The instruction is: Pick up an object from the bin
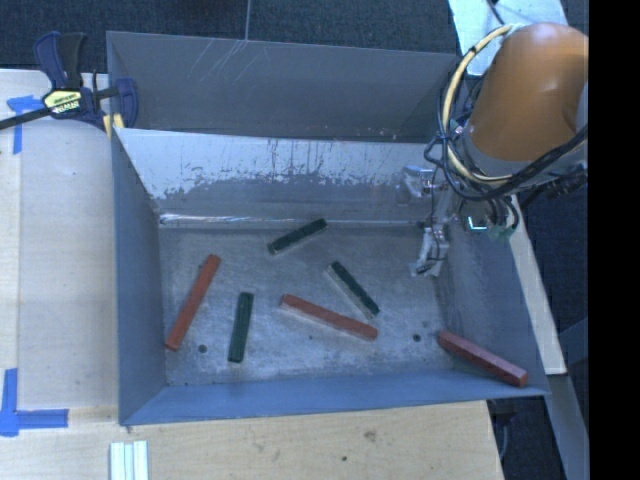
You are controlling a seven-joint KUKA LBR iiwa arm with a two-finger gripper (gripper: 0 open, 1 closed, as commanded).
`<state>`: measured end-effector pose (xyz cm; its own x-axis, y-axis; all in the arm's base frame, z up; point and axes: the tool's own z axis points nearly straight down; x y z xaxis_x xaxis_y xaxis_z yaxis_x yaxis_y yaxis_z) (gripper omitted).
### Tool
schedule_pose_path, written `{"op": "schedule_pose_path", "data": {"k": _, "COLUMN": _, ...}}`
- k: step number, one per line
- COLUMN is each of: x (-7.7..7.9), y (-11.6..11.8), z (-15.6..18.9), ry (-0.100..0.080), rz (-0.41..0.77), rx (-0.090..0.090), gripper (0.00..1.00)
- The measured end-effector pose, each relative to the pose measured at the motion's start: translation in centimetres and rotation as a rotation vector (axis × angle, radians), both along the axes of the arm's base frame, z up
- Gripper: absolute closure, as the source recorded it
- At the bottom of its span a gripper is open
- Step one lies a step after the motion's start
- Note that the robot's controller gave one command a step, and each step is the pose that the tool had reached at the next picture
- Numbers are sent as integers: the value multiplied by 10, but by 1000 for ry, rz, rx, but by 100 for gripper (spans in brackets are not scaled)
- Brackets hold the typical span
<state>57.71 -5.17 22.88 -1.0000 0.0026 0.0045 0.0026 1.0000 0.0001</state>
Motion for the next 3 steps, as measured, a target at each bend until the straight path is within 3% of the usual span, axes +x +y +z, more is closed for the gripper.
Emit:
{"op": "schedule_pose_path", "data": {"k": 1, "x": -57, "y": 87, "z": -131, "ry": 3, "rz": 10, "rx": 1, "gripper": 0}}
{"op": "schedule_pose_path", "data": {"k": 2, "x": -44, "y": 71, "z": -159, "ry": -6, "rz": 49, "rx": 0, "gripper": 0}}
{"op": "schedule_pose_path", "data": {"k": 3, "x": -44, "y": 71, "z": -158, "ry": -7, "rz": 50, "rx": 0, "gripper": 100}}
